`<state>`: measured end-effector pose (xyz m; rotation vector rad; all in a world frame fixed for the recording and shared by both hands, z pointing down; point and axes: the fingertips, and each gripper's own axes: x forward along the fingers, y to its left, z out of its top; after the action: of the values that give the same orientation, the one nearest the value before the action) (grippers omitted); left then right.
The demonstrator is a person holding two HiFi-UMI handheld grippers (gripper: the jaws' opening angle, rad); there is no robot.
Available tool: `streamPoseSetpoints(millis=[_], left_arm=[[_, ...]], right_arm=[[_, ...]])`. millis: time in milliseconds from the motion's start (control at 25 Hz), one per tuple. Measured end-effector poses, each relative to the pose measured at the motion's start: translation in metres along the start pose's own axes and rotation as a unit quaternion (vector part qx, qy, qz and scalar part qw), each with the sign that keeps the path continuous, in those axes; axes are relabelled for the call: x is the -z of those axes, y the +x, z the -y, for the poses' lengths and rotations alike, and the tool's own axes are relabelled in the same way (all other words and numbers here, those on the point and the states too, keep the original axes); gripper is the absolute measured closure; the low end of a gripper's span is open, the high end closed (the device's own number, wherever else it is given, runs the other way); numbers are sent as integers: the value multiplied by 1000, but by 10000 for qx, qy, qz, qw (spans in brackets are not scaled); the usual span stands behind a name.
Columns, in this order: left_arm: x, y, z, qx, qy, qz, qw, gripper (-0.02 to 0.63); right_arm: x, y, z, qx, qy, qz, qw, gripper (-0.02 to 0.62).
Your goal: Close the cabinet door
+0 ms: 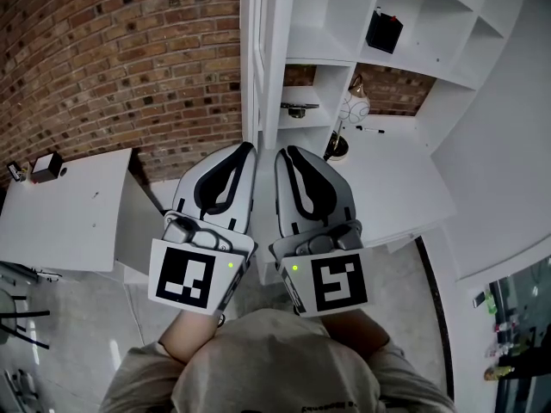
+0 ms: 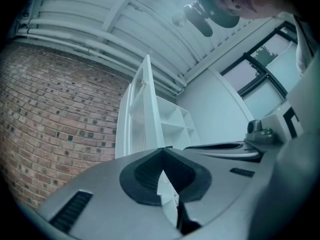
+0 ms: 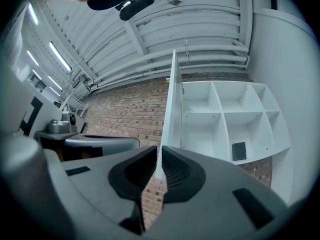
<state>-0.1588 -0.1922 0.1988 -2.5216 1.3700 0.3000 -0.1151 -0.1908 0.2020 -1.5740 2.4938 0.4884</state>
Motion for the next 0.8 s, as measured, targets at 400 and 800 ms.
streamPoseSetpoints(millis=[400, 800], left_arm=[[9, 10, -23, -291, 44, -181, 9994, 598], [10, 22, -36, -380, 104, -141, 9991, 598]], right_arm=[[4, 44, 4, -151, -154, -342, 9992, 473], [-5, 73, 9, -96, -152, -245, 9995, 451]])
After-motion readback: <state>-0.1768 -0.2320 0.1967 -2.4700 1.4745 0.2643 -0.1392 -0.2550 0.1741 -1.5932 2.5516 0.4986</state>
